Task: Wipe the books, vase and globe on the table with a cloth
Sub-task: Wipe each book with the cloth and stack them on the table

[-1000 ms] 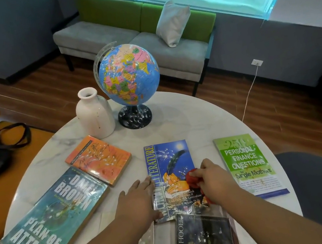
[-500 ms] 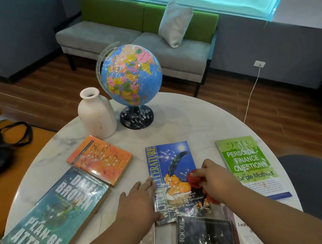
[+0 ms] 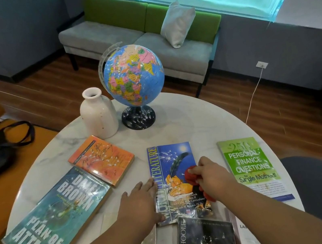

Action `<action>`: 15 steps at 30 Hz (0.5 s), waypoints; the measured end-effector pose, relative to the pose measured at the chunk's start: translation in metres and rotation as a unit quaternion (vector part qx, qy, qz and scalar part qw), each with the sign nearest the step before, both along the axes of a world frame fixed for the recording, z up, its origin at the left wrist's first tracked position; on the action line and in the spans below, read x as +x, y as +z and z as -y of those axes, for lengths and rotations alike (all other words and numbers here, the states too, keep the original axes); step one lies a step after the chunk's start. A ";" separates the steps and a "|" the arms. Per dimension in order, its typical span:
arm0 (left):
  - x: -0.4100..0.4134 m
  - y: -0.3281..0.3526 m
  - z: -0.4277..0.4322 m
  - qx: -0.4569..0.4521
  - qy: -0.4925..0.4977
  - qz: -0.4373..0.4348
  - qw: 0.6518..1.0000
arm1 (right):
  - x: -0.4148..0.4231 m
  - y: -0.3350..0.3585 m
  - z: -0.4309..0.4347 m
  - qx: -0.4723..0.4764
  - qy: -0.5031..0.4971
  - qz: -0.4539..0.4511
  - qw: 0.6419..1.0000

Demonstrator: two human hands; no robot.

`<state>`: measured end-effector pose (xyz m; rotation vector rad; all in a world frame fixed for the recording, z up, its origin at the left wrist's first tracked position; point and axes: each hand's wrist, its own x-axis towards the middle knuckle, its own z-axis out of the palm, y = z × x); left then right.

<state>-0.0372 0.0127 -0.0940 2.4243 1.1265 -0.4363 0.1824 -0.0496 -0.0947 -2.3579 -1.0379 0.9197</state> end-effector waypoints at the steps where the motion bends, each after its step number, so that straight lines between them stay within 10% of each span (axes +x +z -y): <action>1: 0.000 0.000 0.000 -0.001 -0.001 -0.001 1.000 | 0.003 0.000 0.002 -0.006 0.004 -0.009 1.000; 15: 0.001 0.002 0.000 -0.008 -0.001 -0.008 1.000 | 0.012 0.008 -0.004 -0.040 0.105 0.113 0.987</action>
